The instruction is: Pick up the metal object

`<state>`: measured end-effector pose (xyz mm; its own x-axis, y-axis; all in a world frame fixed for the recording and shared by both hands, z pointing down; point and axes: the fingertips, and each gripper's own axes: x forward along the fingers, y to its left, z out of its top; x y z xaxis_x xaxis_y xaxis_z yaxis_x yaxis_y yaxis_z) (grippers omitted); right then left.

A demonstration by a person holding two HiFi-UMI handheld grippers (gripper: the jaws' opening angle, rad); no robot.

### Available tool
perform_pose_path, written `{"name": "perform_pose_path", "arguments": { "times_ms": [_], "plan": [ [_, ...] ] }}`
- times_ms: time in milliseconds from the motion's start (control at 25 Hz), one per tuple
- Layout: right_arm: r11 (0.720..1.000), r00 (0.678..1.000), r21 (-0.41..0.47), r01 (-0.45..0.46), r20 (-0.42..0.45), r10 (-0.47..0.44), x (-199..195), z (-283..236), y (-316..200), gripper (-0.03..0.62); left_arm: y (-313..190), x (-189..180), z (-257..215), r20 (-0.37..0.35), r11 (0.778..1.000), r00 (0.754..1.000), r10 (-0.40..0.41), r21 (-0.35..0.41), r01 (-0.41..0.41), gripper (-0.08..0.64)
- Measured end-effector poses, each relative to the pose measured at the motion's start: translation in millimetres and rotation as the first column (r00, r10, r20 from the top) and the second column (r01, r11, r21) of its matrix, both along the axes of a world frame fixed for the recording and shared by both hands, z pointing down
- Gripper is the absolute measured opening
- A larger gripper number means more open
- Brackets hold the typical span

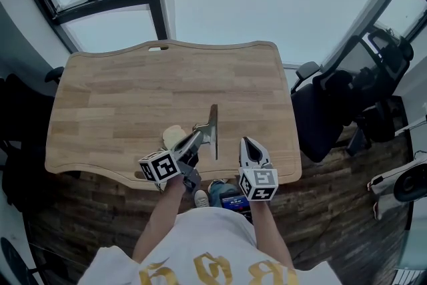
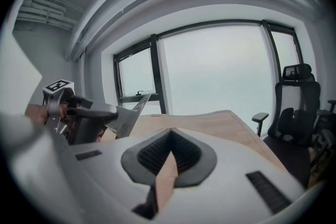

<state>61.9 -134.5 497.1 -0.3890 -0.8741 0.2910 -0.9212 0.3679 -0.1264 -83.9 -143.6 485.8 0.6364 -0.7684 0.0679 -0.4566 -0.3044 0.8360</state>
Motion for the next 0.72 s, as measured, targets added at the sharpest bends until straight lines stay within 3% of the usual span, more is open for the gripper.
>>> {"name": "perform_pose_path", "arguments": {
  "times_ms": [720],
  "plan": [
    [1.0, 1.0, -0.012, -0.01, -0.029, 0.009, 5.8, 3.7, 0.8, 0.011, -1.3, 0.3, 2.6, -0.013, 1.0, 1.0, -0.004, -0.008, 0.003, 0.038]
  ]
}}
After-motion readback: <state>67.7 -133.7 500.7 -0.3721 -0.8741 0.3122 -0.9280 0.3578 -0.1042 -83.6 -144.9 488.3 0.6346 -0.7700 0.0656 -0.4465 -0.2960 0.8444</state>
